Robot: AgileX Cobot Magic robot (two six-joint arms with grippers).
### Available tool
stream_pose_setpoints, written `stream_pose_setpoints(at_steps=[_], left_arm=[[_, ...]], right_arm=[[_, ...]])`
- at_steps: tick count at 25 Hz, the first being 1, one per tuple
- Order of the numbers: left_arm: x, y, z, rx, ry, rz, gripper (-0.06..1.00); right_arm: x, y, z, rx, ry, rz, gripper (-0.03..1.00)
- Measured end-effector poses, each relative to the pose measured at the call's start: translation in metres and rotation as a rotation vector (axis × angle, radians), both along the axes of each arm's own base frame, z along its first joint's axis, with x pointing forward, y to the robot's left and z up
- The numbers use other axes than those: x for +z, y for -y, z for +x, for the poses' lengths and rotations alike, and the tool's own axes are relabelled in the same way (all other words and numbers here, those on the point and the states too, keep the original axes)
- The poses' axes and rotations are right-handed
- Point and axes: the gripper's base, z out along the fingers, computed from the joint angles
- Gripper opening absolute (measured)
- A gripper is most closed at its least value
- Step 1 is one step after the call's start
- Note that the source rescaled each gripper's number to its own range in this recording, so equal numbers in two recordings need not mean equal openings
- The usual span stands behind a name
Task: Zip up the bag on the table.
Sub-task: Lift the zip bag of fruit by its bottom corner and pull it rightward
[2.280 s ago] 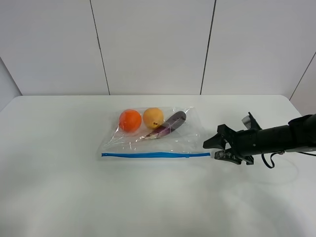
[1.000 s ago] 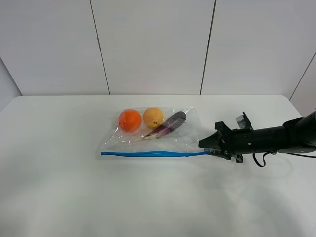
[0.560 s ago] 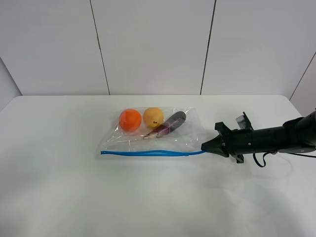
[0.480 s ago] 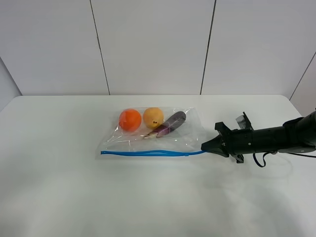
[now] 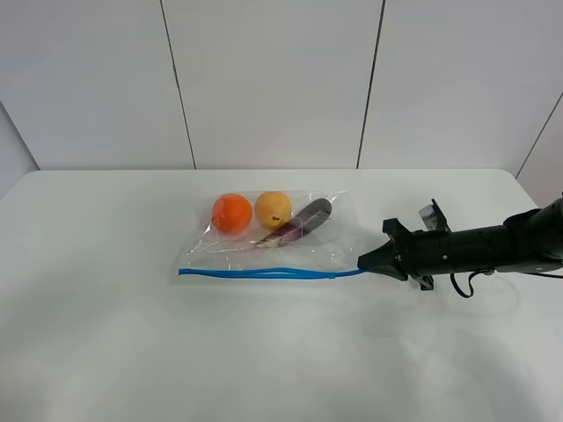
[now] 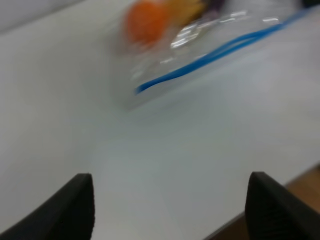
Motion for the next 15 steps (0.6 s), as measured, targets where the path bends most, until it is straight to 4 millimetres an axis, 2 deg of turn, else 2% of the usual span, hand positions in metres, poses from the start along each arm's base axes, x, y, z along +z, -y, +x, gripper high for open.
stream_pose_setpoints(at_steps=[3, 6, 11, 15], left_arm=[[0.010, 0.013, 0.016, -0.216, 0.071, 0.066, 1.00], [0.020, 0.020, 0.034, -0.355, 0.175, 0.138, 1.00], [0.031, 0.021, 0.078, -0.410, 0.298, 0.220, 1.00], [0.027, 0.024, 0.109, -0.469, 0.267, 0.202, 1.00]], right_arm=[[0.000, 0.000, -0.001, 0.008, 0.000, -0.003, 0.00], [0.000, -0.001, -0.001, 0.020, 0.000, 0.004, 0.00], [0.006, -0.005, -0.002, 0.062, 0.016, 0.060, 0.00], [0.015, -0.007, 0.004, 0.088, 0.052, 0.111, 0.00]])
